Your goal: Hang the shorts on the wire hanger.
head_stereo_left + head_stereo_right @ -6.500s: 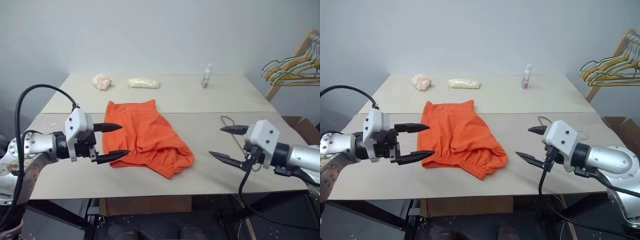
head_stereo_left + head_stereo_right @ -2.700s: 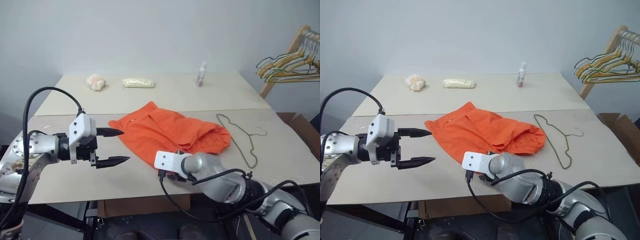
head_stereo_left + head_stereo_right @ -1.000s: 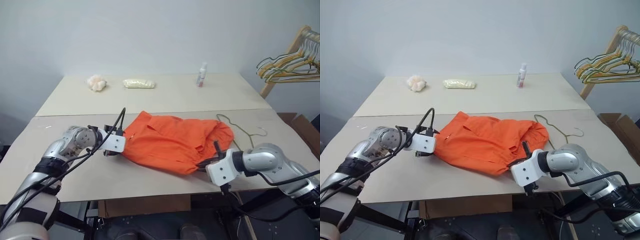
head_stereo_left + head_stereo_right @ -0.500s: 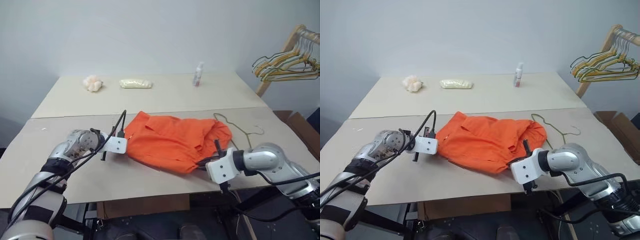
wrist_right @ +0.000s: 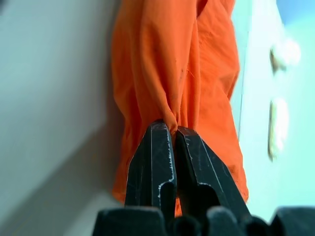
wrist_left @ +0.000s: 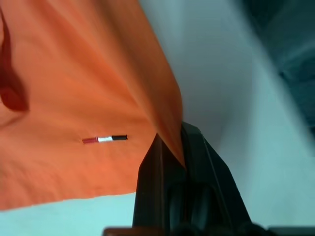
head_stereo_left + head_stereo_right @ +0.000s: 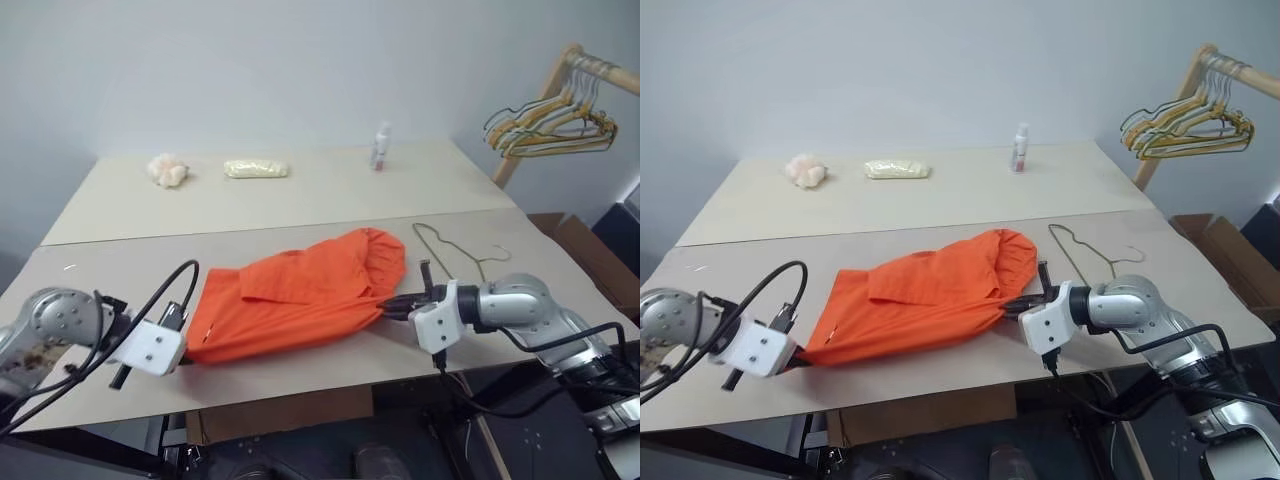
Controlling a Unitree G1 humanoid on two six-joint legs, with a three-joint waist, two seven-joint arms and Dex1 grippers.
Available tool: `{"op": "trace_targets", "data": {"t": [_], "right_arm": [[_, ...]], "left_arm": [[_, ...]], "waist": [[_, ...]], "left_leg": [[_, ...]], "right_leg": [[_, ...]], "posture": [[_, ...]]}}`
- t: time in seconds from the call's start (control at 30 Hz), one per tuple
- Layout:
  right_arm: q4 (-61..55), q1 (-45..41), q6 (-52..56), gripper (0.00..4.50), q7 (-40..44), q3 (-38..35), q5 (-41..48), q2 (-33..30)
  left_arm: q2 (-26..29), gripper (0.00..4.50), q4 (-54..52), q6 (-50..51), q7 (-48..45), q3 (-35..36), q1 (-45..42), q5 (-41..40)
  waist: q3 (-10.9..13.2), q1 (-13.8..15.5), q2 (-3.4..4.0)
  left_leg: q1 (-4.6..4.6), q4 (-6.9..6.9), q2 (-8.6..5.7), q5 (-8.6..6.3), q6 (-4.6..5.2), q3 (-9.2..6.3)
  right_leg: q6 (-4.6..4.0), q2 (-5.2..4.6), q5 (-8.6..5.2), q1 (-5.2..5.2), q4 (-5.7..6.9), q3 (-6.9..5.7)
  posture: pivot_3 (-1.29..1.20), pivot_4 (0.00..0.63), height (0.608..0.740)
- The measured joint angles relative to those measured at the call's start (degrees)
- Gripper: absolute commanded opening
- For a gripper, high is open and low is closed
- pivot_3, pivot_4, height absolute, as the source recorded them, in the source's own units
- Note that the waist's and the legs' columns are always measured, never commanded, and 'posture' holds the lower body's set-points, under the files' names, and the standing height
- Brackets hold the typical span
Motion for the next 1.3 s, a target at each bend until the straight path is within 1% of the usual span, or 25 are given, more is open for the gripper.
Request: {"op": "trace_targets", "data": {"t": [0.1, 0.17, 0.23, 0.27, 0.3, 0.33, 0.4, 0.43, 0.47, 0.53, 0.6, 0.67, 0.73, 0.8, 0.87, 0.9, 0.93, 1.0, 1.03, 1.07, 1.1, 1.17, 1.2, 1.27, 1.3], "right_arm": [[-0.93, 2.04, -1.77, 0.0, 5.51, 0.55, 4.22, -3.34], [-0.99, 2.49, -1.95, 0.0, 8.42, 1.06, 5.87, -4.36], [-0.31, 1.91, -1.43, 0.0, 9.45, 1.06, 6.21, -4.23], [1.35, -0.05, -0.06, 0.0, 9.32, 0.98, 6.07, -2.96], [1.79, -1.05, 0.62, 0.0, 9.15, 0.82, 6.0, -2.35], [4.02, -3.85, 3.55, 0.0, 7.31, 0.44, 5.23, -0.32], [10.29, -13.82, 10.25, 0.0, 0.97, -1.31, 2.93, 6.58], [12.67, -18.19, 11.73, 0.0, -2.24, -1.74, 1.45, 8.25], [18.51, -24.93, 13.53, 0.0, -7.29, -2.32, -1.62, 10.75], [31.58, -37.35, 16.0, 0.0, -19.24, -2.58, -7.96, 14.93], [44.31, -48.04, 17.43, 0.0, -32.82, -2.41, -13.61, 18.73], [54.11, -55.17, 18.15, 0.0, -45.34, -2.66, -16.64, 21.36], [61.1, -59.53, 16.47, 0.0, -56.51, -3.57, -17.64, 23.07], [64.01, -61.71, 12.78, 0.0, -65.04, -4.58, -18.01, 24.65], [65.5, -61.93, 8.3, 0.0, -70.86, -5.0, -18.93, 24.56], [65.88, -61.79, 6.54, 0.0, -72.44, -4.92, -19.59, 24.42], [66.06, -61.17, 4.58, 0.0, -73.5, -4.66, -20.35, 23.86], [66.11, -58.57, 0.43, 0.0, -73.89, -3.34, -22.26, 22.36], [66.04, -56.48, -1.94, 0.0, -73.37, -2.35, -23.24, 21.62], [66.11, -53.29, -4.74, 0.0, -72.08, -0.99, -24.48, 20.62], [66.34, -50.99, -6.51, 0.0, -70.9, 0.02, -25.44, 19.9], [66.4, -46.18, -11.69, 0.0, -65.83, 2.9, -27.27, 18.68], [66.37, -44.25, -14.08, 0.0, -63.65, 4.24, -28.18, 17.82], [66.11, -40.51, -20.63, 0.0, -56.12, 7.52, -29.58, 15.49], [66.24, -39.47, -22.2, 0.0, -53.99, 8.39, -30.13, 14.37]], "left_arm": [[0.61, 0.03, -7.76, 5.63, 0.68, 5.1, 7.4, -2.7], [0.5, 0.03, -10.8, 8.79, 1.18, 6.18, 8.94, -3.85], [-0.76, 0.03, -11.32, 11.2, 2.16, 6.36, 7.37, -4.02], [-3.01, 0.03, -10.41, 12.92, 3.4, 6.2, 3.85, -4.01], [-3.7, 0.03, -10.21, 13.56, 4.05, 6.14, 2.21, -4.02], [-7.4, 0.03, -7.27, 15.96, 5.64, 4.28, -4.84, -3.76], [-16.85, 0.03, 0.48, 21.07, 11.85, 3.07, -20.65, -2.85], [-19.7, 0.03, 4.25, 22.45, 14.42, 2.09, -27.11, -1.83], [-24.93, 0.03, 11.65, 23.89, 19.32, 1.68, -36.41, 0.06], [-32.69, 0.03, 28.5, 24.26, 31.22, 1.01, -53.58, 4.85], [-37.13, 0.03, 45.18, 20.98, 44.02, 0.55, -68.6, 10.24], [-38.9, 0.03, 57.82, 15.59, 55.11, -0.3, -79.31, 14.8], [-40.6, 0.03, 67.57, 10.09, 64.9, -0.94, -86.78, 18.21], [-41.66, 0.03, 73.16, 5.35, 73.63, -2.08, -90.66, 21.31], [-41.6, 0.03, 75.9, 0.19, 78.64, -3.09, -91.83, 23.71], [-41.51, 0.03, 76.48, -1.79, 79.36, -3.11, -91.89, 24.08], [-41.43, 0.03, 77.05, -4.07, 78.89, -3.08, -91.85, 24.14], [-40.14, 0.03, 76.61, -9.81, 75.13, -3.21, -90.27, 24.06], [-38.92, 0.03, 75.19, -13.33, 72.19, -3.66, -88.01, 24.05], [-37.6, 0.03, 73.25, -17.45, 67.31, -4.3, -84.28, 23.59], [-36.86, 0.03, 72.07, -19.7, 63.62, -4.66, -81.34, 23.13], [-34.35, 0.03, 65.0, -22.5, 50.01, -5.0, -71.41, 18.57], [-33.24, 0.03, 61.59, -22.81, 44.7, -5.57, -66.62, 16.54], [-28.04, 0.03, 47.61, -19.85, 30.56, -6.76, -51.81, 9.8], [-26.69, 0.03, 43.87, -17.79, 26.81, -7.09, -48.01, 8.07]], "waist": [[0.01, 1.24, 0.02], [0.01, 2.01, 0.01], [0.02, 2.4, 0.05], [0.03, 2.66, 0.07], [0.03, 2.75, 0.07], [0.04, 2.97, 0.13], [0.11, 3.29, 0.13], [0.1, 3.23, 0.14], [0.09, 3.37, 0.15], [0.07, 3.33, 0.08], [0.04, 2.55, 0.04], [0.03, 1.75, 0.03], [0.02, 0.96, 0.03], [0.02, 0.12, 0.03], [0.03, -0.59, 0.03], [0.03, -0.93, 0.03], [0.03, -1.17, 0.03], [0.02, -1.38, 0.03], [0.02, -1.51, 0.03], [0.03, -1.64, 0.04], [0.04, -1.73, 0.07], [0.04, -2.44, 0.09], [0.05, -2.75, 0.1], [0.06, -4.0, 0.11], [0.11, -4.22, 0.1]], "left_leg": [[0.0, 0.0, -0.01, -0.03, 0.04, 0.03], [0.09, 0.0, -0.02, -0.03, 0.04, 0.11], [0.23, -0.03, -0.04, -0.03, 0.04, 0.19], [0.31, -0.03, -0.05, -0.03, 0.04, 0.23], [0.29, -0.03, -0.04, -0.03, 0.03, 0.24], [0.41, 0.0, -0.06, -0.03, 0.03, 0.24], [0.4, 0.02, -0.1, 0.09, -0.13, 0.26], [0.39, 0.04, -0.09, 0.13, -0.21, 0.2], [0.35, 0.07, -0.12, 0.17, -0.27, 0.2], [-0.23, 0.16, -0.17, 0.52, -0.84, 0.16], [-0.5, -0.01, -0.22, 0.53, -0.89, 0.17], [-0.48, -0.59, -0.43, 0.53, -0.89, 0.22], [-0.51, -1.1, -0.6, 0.53, -0.89, 0.24], [-0.78, -1.33, -0.62, 0.53, -0.9, 0.21], [-0.79, -1.47, -0.67, 0.54, -0.9, 0.21], [-0.8, -1.47, -0.68, 0.54, -0.9, 0.24], [-0.81, -1.46, -0.7, 0.54, -0.9, 0.24], [-0.75, -1.32, -0.73, 0.55, -0.89, 0.3], [-0.54, -1.29, -0.74, 0.55, -0.88, 0.36], [-0.22, -1.19, -0.73, 0.56, -0.88, 0.38], [-0.04, -1.13, -0.69, 0.58, -0.85, 0.45], [0.03, -0.91, -0.76, 0.73, -0.78, 0.5], [0.09, -0.85, -0.77, 0.75, -0.76, 0.48], [0.12, -0.8, -0.79, 0.77, -0.73, 0.11], [0.06, -0.75, -0.79, 0.79, -0.7, 0.03]], "right_leg": [[0.01, -0.03, -0.01, 0.0, -0.01, -0.02], [0.0, -0.01, 0.0, 0.03, 0.0, 0.0], [0.0, -0.01, -0.01, 0.11, 0.03, 0.01], [-0.01, 0.02, 0.0, 0.14, 0.06, 0.02], [-0.02, 0.05, 0.0, 0.12, 0.06, 0.02], [-0.03, 0.07, 0.01, 0.27, 0.05, 0.01], [-0.08, 0.16, 0.13, 0.31, 0.04, -0.01], [-0.08, 0.21, 0.13, 0.33, 0.04, -0.04], [-0.04, 0.19, 0.1, 0.32, 0.04, -0.08], [-0.05, 0.13, 0.12, -0.08, 0.12, -0.25], [-0.01, 0.04, 0.17, -0.32, 0.07, -0.29], [-0.01, -0.16, 0.17, -0.49, -0.11, -0.27], [0.03, -0.33, 0.15, -0.71, -0.25, -0.27], [0.05, -0.37, 0.14, -1.11, -0.25, -0.26], [0.12, -0.4, 0.1, -1.14, -0.25, -0.29], [0.13, -0.41, 0.09, -1.14, -0.25, -0.3], [0.15, -0.43, 0.08, -1.11, -0.27, -0.3], [0.2, -0.47, 0.05, -0.95, -0.36, -0.29], [0.24, -0.49, 0.03, -0.72, -0.41, -0.27], [0.35, -0.49, -0.04, -0.2, -0.59, -0.29], [0.37, -0.48, -0.05, 0.02, -0.75, -0.27], [0.4, -0.55, -0.02, 0.02, -0.74, -0.15], [0.4, -0.57, -0.02, 0.04, -0.58, -0.09], [0.4, -0.6, -0.01, -0.03, 0.03, 0.07], [0.4, -0.61, -0.01, -0.09, 0.06, 0.07]], "posture": [[-0.09, 0.0, 0.74], [-0.09, 0.0, 0.74], [-0.09, 0.0, 0.74], [-0.09, 0.0, 0.74], [-0.09, 0.0, 0.74], [-0.09, 0.0, 0.74], [-0.1, 0.0, 0.74], [-0.1, 0.0, 0.74], [-0.1, 0.0, 0.74], [-0.1, 0.0, 0.74], [-0.1, 0.0, 0.74], [-0.1, 0.0, 0.74], [-0.1, 0.0, 0.74], [-0.11, 0.0, 0.74], [-0.11, 0.0, 0.74], [-0.11, 0.0, 0.74], [-0.11, 0.0, 0.74], [-0.11, 0.0, 0.74], [-0.11, 0.0, 0.74], [-0.11, 0.0, 0.74], [-0.11, 0.0, 0.74], [-0.11, 0.0, 0.74], [-0.11, 0.0, 0.74], [-0.1, 0.0, 0.74], [-0.1, 0.0, 0.74]]}}
